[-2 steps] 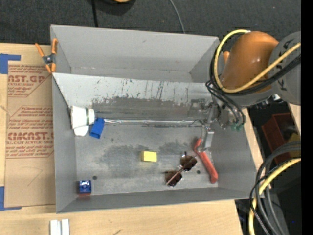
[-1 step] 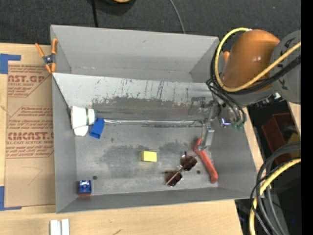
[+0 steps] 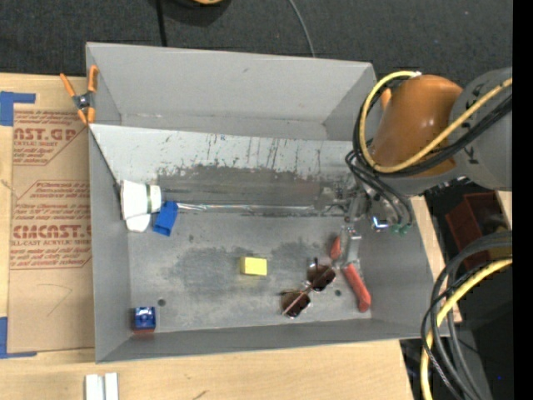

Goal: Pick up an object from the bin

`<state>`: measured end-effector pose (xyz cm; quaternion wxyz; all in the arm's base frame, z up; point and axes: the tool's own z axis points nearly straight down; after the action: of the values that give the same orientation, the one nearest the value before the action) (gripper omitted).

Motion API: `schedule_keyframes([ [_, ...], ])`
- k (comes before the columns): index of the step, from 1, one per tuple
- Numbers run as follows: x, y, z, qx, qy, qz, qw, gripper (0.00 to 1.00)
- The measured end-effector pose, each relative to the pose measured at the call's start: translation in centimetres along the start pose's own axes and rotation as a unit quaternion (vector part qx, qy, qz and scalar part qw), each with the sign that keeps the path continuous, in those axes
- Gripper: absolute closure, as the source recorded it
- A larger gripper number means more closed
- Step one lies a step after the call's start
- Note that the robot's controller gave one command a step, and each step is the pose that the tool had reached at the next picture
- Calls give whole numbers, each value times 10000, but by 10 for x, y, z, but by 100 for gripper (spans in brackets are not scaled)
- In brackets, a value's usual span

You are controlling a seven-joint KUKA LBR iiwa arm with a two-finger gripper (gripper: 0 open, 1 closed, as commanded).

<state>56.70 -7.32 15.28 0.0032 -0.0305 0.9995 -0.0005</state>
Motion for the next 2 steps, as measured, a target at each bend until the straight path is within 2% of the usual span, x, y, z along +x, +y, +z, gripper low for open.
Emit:
schedule_keyframes([
  [1, 4, -2, 13, -1, 8, -103, 9999, 0],
  [2, 17, 4, 59, 2, 2, -1324, 9912, 0],
])
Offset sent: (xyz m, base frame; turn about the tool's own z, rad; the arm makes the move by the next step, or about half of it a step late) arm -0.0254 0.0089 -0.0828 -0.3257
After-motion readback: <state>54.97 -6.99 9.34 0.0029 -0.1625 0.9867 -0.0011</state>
